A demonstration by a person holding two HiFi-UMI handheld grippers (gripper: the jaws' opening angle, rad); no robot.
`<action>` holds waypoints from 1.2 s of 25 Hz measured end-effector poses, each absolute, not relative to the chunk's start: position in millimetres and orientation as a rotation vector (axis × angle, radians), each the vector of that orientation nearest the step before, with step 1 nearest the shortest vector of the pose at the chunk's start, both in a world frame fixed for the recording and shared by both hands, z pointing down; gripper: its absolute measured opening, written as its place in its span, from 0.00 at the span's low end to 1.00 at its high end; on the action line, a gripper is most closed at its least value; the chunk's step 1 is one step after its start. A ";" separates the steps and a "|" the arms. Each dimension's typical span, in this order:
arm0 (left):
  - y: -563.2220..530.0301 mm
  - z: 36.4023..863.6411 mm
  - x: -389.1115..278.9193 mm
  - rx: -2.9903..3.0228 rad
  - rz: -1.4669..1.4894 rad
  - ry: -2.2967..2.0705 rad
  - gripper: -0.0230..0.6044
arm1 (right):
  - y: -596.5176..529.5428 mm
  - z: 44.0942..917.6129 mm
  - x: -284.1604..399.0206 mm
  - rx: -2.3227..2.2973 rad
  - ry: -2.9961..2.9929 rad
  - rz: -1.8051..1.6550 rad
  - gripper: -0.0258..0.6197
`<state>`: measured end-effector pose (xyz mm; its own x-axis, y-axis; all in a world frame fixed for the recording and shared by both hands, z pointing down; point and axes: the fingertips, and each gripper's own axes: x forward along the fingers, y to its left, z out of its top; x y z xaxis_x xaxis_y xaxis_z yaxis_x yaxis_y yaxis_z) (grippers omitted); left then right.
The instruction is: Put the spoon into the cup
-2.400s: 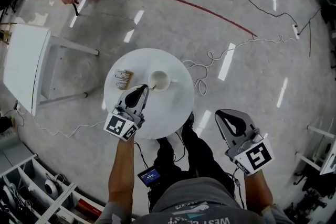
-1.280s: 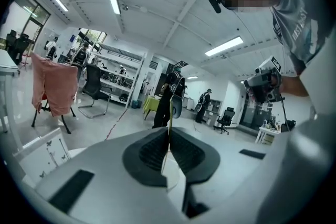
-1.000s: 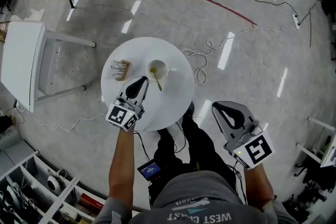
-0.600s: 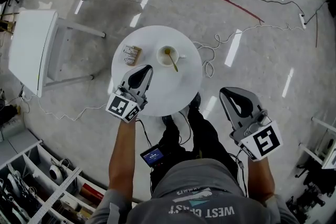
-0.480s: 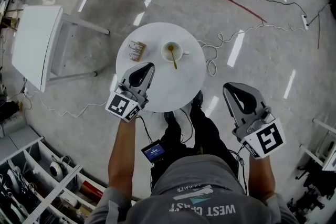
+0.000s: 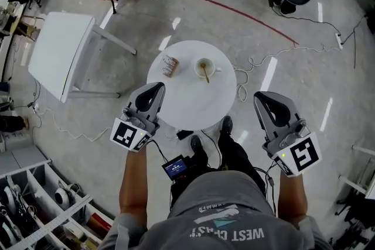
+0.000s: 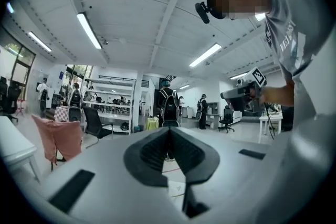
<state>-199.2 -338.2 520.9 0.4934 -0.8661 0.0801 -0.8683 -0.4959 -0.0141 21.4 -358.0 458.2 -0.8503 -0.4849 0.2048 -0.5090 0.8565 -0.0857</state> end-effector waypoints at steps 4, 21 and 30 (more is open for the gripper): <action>-299.4 476.8 -220.7 2.750 0.094 -1.612 0.04 | -327.4 427.0 8.4 0.808 -2.883 0.103 0.04; -187.0 328.2 -245.1 2.856 0.067 -1.715 0.04 | -263.2 322.6 -2.8 0.841 -2.990 -0.078 0.04; -148.4 297.4 -235.0 2.938 0.037 -1.744 0.04 | -233.5 303.6 0.4 0.823 -3.008 -0.192 0.04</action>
